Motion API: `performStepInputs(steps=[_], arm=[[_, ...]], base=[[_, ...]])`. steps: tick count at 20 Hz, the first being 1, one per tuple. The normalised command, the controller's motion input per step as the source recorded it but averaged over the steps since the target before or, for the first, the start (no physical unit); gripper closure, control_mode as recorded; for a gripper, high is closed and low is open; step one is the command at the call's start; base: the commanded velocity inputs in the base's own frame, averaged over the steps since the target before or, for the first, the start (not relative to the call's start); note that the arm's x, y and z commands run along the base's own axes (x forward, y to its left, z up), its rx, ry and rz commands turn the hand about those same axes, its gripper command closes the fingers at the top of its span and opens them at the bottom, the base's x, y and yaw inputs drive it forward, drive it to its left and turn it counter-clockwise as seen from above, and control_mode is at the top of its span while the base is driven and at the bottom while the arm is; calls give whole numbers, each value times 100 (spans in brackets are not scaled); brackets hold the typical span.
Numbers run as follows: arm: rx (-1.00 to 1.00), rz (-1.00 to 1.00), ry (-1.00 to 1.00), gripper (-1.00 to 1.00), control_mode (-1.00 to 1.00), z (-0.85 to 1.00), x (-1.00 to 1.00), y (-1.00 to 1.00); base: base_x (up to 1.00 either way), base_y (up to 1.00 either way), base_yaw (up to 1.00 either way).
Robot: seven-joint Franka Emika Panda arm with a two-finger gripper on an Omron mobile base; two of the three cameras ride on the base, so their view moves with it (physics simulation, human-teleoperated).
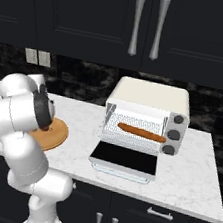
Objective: Pick up the kebab skewer and baguette bread, and place them inside the toaster oven. Close the toaster oven door and start by setting the timer.
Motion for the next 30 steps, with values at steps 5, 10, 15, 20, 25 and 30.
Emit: performStepInputs(steps=[5, 10, 15, 20, 25, 30], arm=[[0, 0, 0, -100, -100, -13, 24, 0], [0, 0, 0, -100, -100, -20, 16, 0], [0, 0, 0, -100, -100, -13, 7, 10], [0, 0, 0, -100, -100, -5, 16, 18], [0, 0, -1, -100, -100, -8, 18, 5], [0, 1, -4, -100, -100, -11, 10, 1]], base=[[0, 0, 0], [0, 0, 0], [0, 0, 0], [0, 0, 0], [0, 0, 0], [0, 0, 0]])
